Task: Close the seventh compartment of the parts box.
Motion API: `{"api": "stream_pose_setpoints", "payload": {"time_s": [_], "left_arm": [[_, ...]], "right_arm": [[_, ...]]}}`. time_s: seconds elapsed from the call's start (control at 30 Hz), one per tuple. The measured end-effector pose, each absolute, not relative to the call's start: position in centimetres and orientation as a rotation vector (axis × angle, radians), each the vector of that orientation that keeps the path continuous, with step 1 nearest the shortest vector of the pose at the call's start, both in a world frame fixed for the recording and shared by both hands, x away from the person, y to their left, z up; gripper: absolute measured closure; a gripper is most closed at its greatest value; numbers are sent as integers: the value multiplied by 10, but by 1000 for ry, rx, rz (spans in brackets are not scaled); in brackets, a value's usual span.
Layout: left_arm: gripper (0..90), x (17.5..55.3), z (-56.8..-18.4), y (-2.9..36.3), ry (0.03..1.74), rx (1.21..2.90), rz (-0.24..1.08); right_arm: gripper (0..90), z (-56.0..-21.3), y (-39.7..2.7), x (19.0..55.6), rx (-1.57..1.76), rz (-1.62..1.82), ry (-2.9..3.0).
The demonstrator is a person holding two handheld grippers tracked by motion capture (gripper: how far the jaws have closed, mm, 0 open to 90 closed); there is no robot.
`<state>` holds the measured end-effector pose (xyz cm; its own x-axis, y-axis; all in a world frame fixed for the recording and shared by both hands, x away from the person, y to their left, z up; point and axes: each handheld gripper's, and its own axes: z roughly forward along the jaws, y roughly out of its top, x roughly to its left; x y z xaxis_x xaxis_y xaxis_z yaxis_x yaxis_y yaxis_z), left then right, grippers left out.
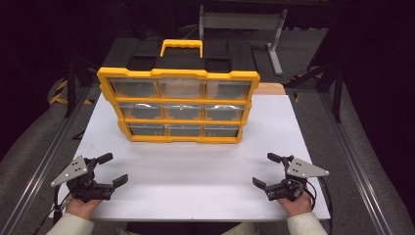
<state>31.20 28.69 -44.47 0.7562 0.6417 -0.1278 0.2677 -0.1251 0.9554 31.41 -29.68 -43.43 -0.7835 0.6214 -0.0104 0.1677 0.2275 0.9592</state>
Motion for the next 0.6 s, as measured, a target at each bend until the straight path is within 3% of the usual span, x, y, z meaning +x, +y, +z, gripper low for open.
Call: {"api": "stream_pose_setpoints", "payload": {"time_s": [0.6], "left_arm": [[27,315,-464,293,722,1705,406]], "right_arm": [[0,-442,-302,316,740,1589,2107]]}}
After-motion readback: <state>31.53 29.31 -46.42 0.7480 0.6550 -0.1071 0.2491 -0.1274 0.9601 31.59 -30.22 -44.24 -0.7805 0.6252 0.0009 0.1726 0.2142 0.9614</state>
